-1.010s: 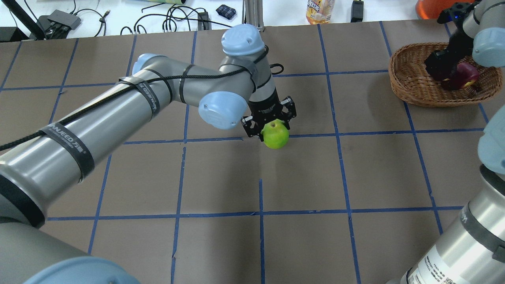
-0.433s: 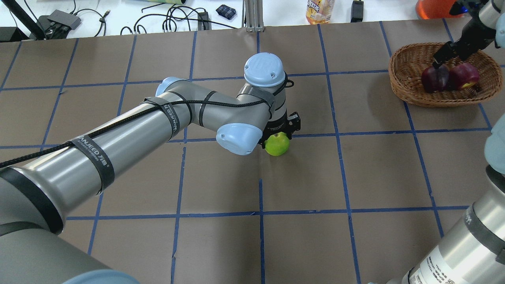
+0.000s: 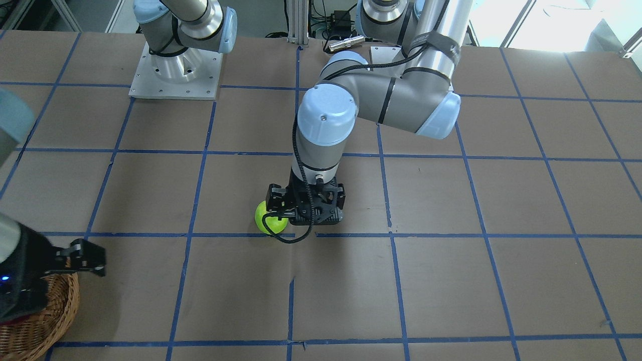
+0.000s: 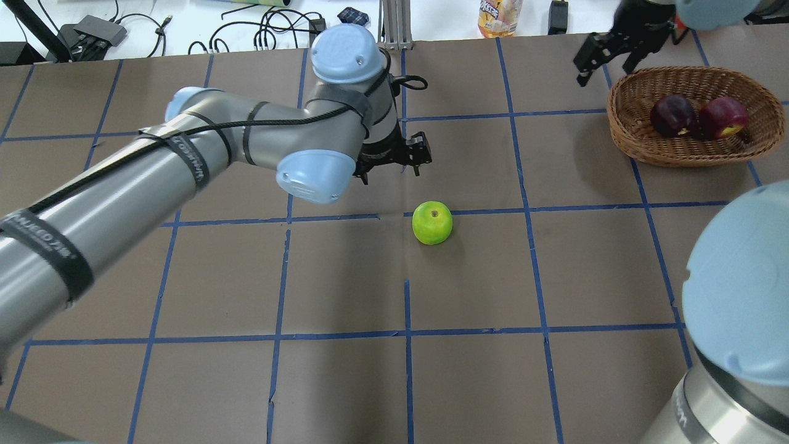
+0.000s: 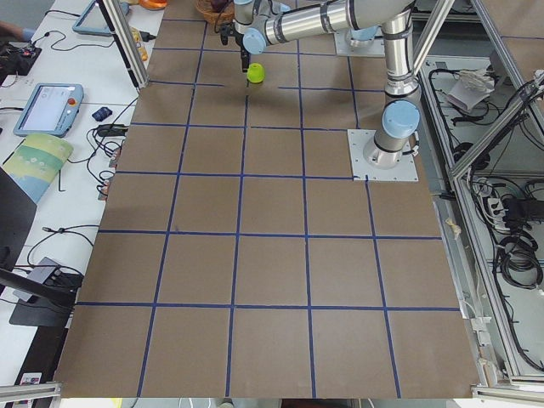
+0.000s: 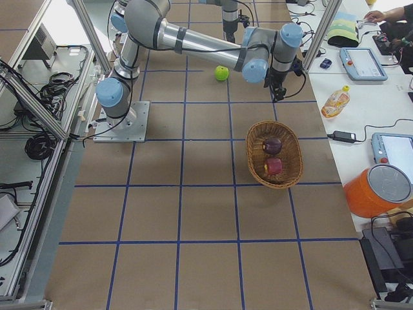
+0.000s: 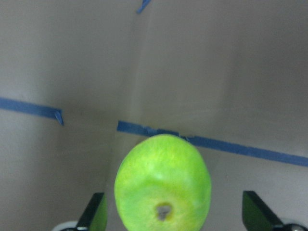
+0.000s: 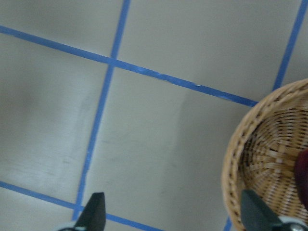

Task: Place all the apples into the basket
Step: 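Set the green apple at center with left while right releases dark apple, then lower the right gripper onto the green apple and grasp it while left withdraws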

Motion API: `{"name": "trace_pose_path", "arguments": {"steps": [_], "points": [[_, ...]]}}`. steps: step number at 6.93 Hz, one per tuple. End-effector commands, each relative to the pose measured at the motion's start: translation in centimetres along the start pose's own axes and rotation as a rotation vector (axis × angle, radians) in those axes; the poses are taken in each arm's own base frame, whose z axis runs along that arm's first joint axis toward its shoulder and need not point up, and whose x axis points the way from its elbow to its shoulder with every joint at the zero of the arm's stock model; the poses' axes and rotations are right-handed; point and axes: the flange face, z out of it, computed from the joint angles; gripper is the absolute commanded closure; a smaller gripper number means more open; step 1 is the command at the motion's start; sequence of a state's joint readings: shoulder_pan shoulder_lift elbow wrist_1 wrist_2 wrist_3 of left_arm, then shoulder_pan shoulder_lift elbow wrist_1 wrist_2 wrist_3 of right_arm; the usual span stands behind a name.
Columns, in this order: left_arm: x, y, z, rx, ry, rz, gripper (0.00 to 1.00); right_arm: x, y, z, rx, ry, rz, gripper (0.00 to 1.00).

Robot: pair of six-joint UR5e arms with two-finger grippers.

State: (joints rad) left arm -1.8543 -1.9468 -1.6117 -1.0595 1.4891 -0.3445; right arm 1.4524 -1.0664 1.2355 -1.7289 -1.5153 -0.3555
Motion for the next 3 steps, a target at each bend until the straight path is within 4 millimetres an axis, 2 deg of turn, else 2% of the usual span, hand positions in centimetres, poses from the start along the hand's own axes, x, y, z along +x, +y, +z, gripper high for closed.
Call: {"name": "trace_pose_path", "arguments": {"steps": [1,2,3], "points": [[-11.5,-2.1,-8.2,-0.047,-0.028,0.102,0.00,-19.0,1.0,2.6,-0.064,0.008,0.228,0.00],[-14.9,-1.3,-12.7,-0.079,-0.035,0.144,0.00,-25.2,2.1,5.1,-0.054,0.016,0.333,0.00],[-17.6,-0.4,-17.0,-0.045,-0.099,0.214,0.00,-27.9,3.5,6.6,-0.048,0.019,0.334,0.00]]}}
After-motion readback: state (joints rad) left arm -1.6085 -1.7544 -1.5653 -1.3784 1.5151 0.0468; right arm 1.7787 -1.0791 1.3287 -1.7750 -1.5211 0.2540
